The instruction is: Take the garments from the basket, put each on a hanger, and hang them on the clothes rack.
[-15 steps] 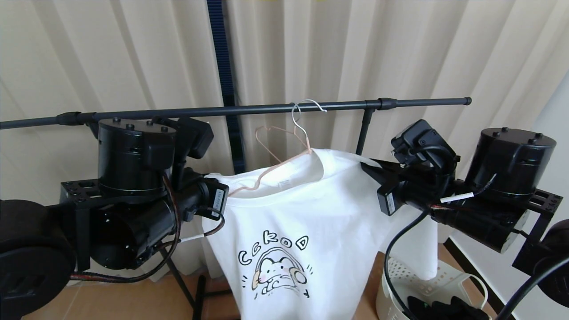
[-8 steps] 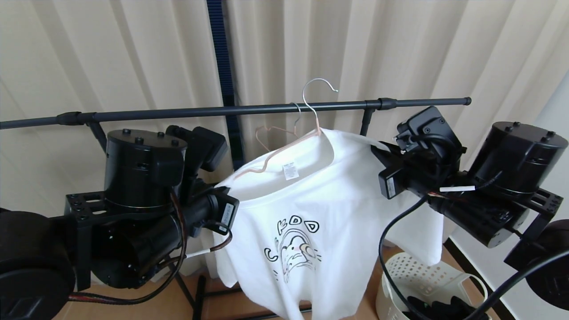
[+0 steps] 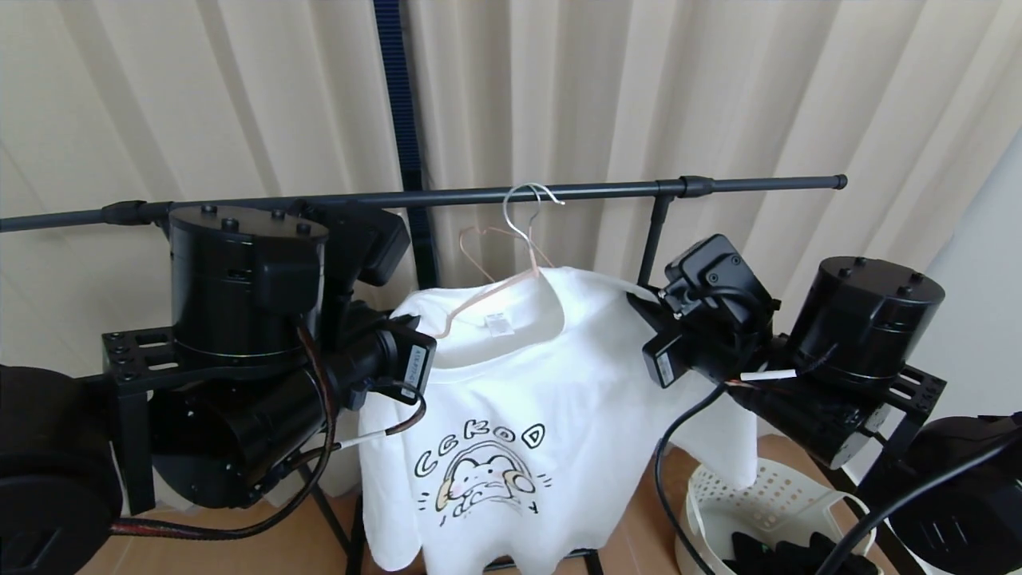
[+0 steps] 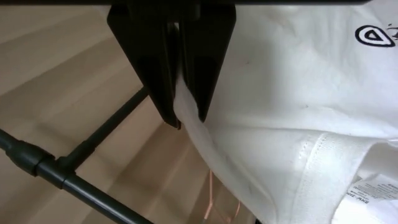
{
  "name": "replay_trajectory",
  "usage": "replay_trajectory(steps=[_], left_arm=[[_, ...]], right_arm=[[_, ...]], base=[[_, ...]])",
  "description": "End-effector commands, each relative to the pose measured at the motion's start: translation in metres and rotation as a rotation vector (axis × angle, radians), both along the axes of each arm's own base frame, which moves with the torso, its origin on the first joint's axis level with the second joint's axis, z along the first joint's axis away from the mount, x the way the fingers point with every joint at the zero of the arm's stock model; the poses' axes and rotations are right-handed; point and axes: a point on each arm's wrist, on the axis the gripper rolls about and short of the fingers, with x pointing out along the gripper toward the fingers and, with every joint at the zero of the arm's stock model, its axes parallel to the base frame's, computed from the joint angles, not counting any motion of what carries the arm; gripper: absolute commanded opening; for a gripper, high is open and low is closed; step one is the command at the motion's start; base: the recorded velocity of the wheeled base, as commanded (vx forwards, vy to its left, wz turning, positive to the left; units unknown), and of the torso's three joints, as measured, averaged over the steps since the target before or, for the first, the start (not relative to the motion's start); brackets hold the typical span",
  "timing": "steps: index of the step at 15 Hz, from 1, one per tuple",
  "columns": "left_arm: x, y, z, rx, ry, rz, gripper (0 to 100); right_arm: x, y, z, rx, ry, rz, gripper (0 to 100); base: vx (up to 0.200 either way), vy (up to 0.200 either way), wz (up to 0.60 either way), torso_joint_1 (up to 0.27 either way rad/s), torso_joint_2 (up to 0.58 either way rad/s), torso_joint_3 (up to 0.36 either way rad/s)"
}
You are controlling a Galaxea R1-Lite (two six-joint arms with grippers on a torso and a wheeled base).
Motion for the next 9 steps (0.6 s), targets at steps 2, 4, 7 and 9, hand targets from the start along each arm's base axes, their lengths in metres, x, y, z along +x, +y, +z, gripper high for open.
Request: replay_trajectory(steps=[2, 4, 7, 9], left_arm=[[0.0, 0.0, 0.0, -0.001, -0.002, 0.001, 0], [-0.001, -0.002, 0.002, -0.002, -0.005, -0.008, 0], [-0.008, -0.01, 0.008, -0.02, -0.022, -0.045, 0], [-0.012, -0.014, 0.011, -0.038, -0.028, -0.062, 0]], right_arm=[[-0.011, -0.004, -0.001, 0.005, 0.021, 0.131, 0], [-0.01, -0.001, -0.004, 0.041, 0.066, 0.146, 0], [-0.012, 0.018, -0.011, 0.068, 0.107, 0.196, 0], [-0.01, 0.023, -0.013, 0.088, 0.12, 0.201, 0]], base=[[0.0, 0.0, 0.0, 0.0, 0.0, 0.0], [0.0, 0.0, 0.0, 0.0, 0.0, 0.0], [0.0, 0.0, 0.0, 0.0, 0.0, 0.0], [0.0, 0.0, 0.0, 0.0, 0.0, 0.0]])
